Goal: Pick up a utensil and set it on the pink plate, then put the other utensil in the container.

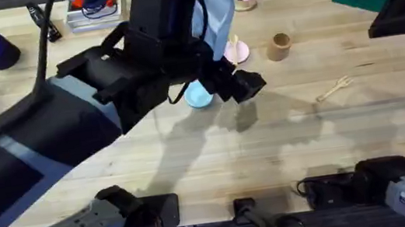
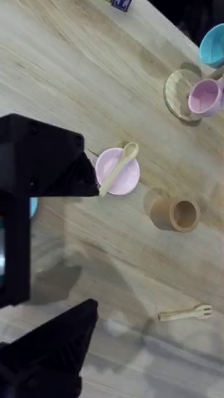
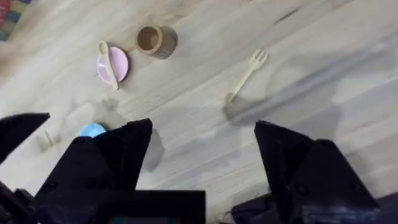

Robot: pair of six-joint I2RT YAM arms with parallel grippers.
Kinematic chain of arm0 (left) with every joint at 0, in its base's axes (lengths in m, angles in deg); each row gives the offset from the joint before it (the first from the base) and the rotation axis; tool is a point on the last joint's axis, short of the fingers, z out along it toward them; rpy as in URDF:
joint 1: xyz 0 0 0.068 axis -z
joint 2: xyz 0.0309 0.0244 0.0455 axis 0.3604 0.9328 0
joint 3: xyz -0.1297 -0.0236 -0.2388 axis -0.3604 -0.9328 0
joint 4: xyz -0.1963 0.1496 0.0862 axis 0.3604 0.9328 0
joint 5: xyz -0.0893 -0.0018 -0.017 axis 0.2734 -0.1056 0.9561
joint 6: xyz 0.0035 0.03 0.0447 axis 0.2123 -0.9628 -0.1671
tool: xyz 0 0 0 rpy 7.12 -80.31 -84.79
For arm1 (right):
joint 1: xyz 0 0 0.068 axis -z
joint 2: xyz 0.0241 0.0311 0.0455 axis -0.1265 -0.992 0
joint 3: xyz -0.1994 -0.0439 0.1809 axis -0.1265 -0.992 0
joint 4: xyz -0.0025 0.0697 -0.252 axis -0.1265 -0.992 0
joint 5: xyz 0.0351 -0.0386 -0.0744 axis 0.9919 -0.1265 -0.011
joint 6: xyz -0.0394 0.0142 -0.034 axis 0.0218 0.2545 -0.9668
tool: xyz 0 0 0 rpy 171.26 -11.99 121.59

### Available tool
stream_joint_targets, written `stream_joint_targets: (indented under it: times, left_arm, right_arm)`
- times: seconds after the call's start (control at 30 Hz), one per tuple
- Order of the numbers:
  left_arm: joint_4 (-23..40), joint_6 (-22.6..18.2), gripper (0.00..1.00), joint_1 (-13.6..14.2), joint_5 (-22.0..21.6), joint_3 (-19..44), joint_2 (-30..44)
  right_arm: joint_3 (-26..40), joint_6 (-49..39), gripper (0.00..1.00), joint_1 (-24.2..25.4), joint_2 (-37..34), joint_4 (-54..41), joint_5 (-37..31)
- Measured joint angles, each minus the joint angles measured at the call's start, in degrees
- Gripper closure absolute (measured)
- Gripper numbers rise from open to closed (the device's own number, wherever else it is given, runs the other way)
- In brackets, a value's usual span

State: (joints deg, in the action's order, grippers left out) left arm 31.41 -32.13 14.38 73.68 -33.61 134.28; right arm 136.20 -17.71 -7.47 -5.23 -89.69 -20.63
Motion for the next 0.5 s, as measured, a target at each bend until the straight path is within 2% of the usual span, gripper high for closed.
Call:
stream_joint_targets:
  times: [0.27,0.5]
  left_arm:
    - [0.0,0.0,0.006,0.0,0.0,-0.01,0.0]
    - [0.0,0.0,0.006,0.0,0.0,-0.01,0.0]
  right_arm:
    - [0.02,14.22,0.005,0.0,-0.44,-7.95,-4.82]
    - [0.02,18.68,0.005,0.0,-6.64,-10.82,-7.69]
